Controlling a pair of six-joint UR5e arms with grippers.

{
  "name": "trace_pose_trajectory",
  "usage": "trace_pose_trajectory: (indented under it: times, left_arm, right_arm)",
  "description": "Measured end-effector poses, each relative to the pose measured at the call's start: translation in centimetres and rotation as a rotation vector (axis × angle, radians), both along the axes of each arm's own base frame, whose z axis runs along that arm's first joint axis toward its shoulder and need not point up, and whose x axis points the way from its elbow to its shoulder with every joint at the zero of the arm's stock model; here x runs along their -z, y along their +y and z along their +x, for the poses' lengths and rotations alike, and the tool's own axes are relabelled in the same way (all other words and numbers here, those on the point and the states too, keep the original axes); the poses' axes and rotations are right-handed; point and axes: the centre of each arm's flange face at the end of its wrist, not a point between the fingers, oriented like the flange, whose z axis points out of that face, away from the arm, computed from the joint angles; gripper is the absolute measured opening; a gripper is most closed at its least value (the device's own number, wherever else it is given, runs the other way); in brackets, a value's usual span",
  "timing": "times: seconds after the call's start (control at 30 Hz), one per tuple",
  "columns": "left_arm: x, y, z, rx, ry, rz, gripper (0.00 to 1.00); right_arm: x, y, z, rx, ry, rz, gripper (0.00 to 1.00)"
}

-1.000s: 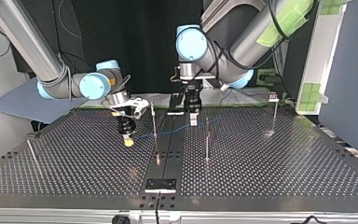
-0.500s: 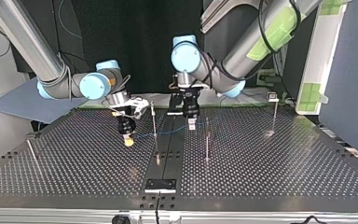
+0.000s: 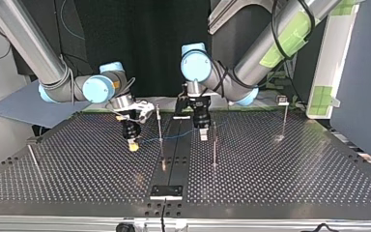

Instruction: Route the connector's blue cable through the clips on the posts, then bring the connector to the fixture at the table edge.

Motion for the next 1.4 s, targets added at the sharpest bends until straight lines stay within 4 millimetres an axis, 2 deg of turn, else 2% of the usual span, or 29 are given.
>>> trace_pose_trajectory:
  times: [0.3, 0.57, 0.73, 1.33, 1.4]
  left_arm:
    - [0.5, -0.4, 0.3, -0.015, 0.016, 0.018, 1.0]
    - [1.6, -1.1, 2.1, -0.051, 0.023, 0.021, 1.0]
    - [1.1, -1.5, 2.9, -0.054, 0.013, 0.016, 1.0]
    - [1.1, -2.3, 2.4, -0.038, 0.022, 0.039, 1.0]
    - [1.0, -2.4, 2.4, -0.035, 0.021, 0.043, 0.64]
  right_arm:
    - [0.0, 0.0, 0.0, -0.001, 0.002, 0.003, 0.0]
    - [0.1, 0.1, -0.1, 0.0, 0.004, 0.008, 0.0]
    - [0.1, 0.1, -0.1, 0.0, 0.004, 0.008, 0.0]
    - [0.1, 0.1, -0.1, 0.0, 0.009, 0.011, 0.0]
    - [0.2, 0.1, -0.1, 0.0, 0.009, 0.012, 0.0]
